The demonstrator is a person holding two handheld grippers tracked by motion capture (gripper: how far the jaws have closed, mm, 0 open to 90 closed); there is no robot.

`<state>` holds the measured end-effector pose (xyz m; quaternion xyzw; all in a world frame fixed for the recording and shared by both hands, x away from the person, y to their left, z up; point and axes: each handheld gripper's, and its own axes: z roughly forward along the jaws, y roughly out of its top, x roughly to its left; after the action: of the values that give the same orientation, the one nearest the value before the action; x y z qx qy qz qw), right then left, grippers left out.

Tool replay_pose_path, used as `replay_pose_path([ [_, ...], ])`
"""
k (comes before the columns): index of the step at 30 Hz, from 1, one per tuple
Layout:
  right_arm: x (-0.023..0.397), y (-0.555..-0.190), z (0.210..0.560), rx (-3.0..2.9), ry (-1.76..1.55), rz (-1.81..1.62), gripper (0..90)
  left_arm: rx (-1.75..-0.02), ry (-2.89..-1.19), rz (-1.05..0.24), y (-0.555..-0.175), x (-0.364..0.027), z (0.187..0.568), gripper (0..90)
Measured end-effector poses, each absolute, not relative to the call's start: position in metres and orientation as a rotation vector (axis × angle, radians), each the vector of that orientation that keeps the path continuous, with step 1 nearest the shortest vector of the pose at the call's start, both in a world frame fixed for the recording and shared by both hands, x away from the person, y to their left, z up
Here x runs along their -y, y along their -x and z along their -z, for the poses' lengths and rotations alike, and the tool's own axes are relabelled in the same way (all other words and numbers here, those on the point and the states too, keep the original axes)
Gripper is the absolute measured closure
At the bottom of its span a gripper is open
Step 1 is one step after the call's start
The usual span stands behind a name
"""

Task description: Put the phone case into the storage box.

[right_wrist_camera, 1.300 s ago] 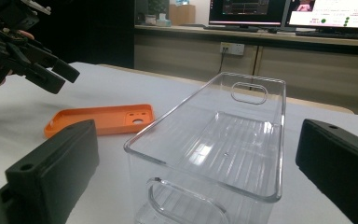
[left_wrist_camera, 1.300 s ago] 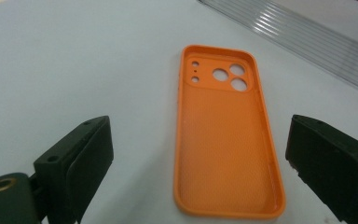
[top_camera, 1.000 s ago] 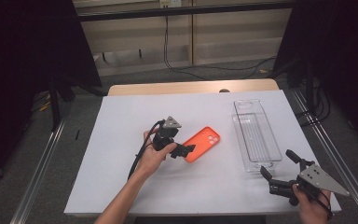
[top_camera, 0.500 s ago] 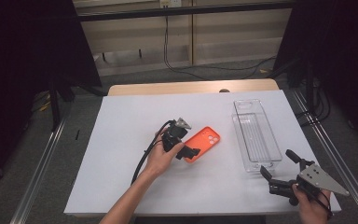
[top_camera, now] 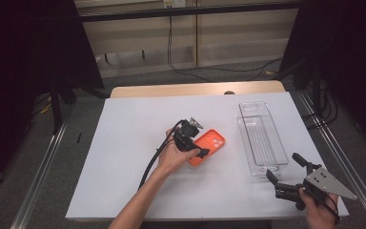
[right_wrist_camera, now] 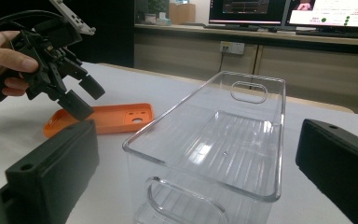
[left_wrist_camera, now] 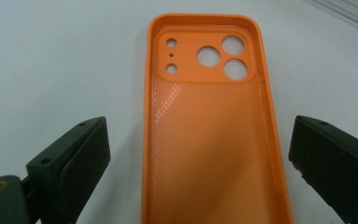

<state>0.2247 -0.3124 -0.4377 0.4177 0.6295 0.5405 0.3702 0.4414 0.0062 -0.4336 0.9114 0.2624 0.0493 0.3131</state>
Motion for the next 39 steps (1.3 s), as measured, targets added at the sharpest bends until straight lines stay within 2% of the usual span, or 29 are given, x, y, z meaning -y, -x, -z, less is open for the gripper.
replay_pose_path([
  [9,0.313,-0.225,0.438,-1.616,-1.070,-1.385,0.0,-0.698,-2.444,-0.097,-0.447,0.006,0.442,5.5],
  [24,0.313,-0.225,0.438,-1.614,-1.071,-1.385,0.0,-0.693,-2.469,-0.170,-0.445,0.019,0.451,1.4],
  [39,0.312,-0.225,0.438,-1.618,-1.069,-1.382,0.0,-0.708,-2.476,-0.177,-0.445,0.020,0.450,2.7],
])
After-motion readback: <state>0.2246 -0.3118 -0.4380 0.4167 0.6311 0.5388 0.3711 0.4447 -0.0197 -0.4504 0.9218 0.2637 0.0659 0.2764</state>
